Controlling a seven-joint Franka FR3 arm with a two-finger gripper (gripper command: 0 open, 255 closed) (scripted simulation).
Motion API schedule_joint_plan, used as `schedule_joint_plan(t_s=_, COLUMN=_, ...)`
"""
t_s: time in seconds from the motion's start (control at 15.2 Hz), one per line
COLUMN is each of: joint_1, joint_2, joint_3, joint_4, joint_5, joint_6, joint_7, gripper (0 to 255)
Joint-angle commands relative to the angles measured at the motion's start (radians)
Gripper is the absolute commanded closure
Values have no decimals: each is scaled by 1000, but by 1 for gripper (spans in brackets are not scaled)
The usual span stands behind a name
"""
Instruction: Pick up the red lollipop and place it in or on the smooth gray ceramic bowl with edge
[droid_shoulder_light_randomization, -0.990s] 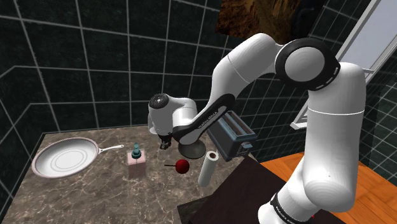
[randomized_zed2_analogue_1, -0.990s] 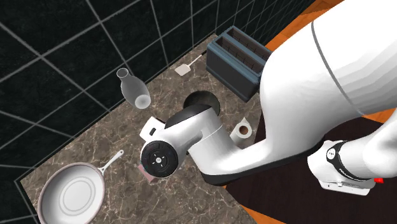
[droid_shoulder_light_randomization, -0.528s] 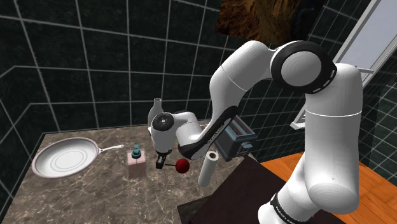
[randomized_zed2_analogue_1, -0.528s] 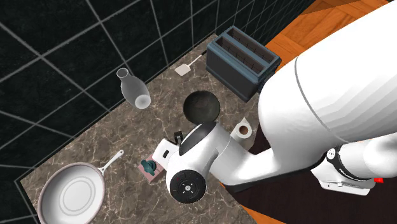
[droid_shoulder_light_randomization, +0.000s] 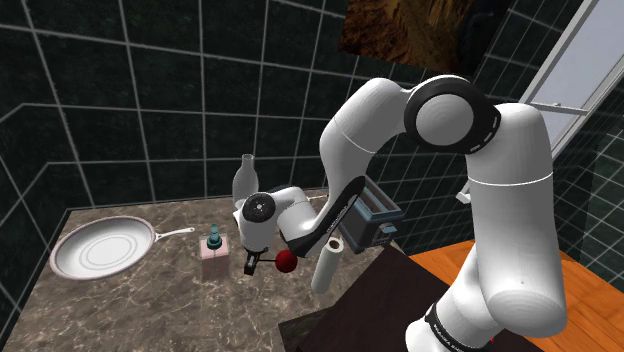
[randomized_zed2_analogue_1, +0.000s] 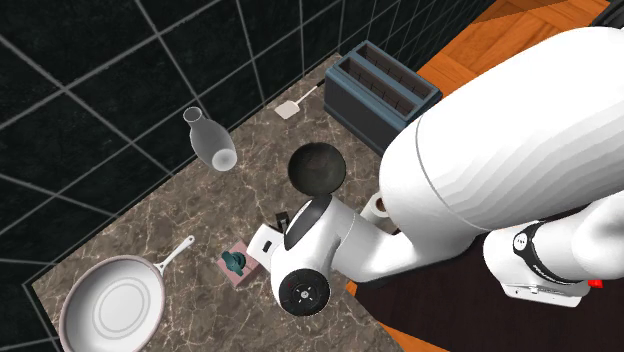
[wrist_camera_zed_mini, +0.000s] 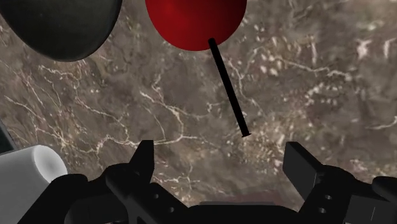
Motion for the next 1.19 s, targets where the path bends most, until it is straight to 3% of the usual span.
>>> schedule_joint_plan(t_s=0.0, joint_1=1, joint_2=18, joint_3=-9, joint_4=10, joint_5=-15, joint_6=9, joint_7=9, gripper=0)
schedule_joint_plan(t_s=0.46, joint_1=1, joint_2=18, joint_3=-9, joint_4=10, joint_5=-15, joint_6=9, joint_7=9, gripper=0)
schedule_joint_plan(t_s=0.53, joint_1=1, joint_2=18, joint_3=-9, joint_4=10, joint_5=-15, joint_6=9, joint_7=9, gripper=255)
schedule_joint_plan(t_s=1.12, joint_1=1, joint_2=18, joint_3=-9, joint_4=10, joint_5=-15, joint_6=9, joint_7=9, gripper=255)
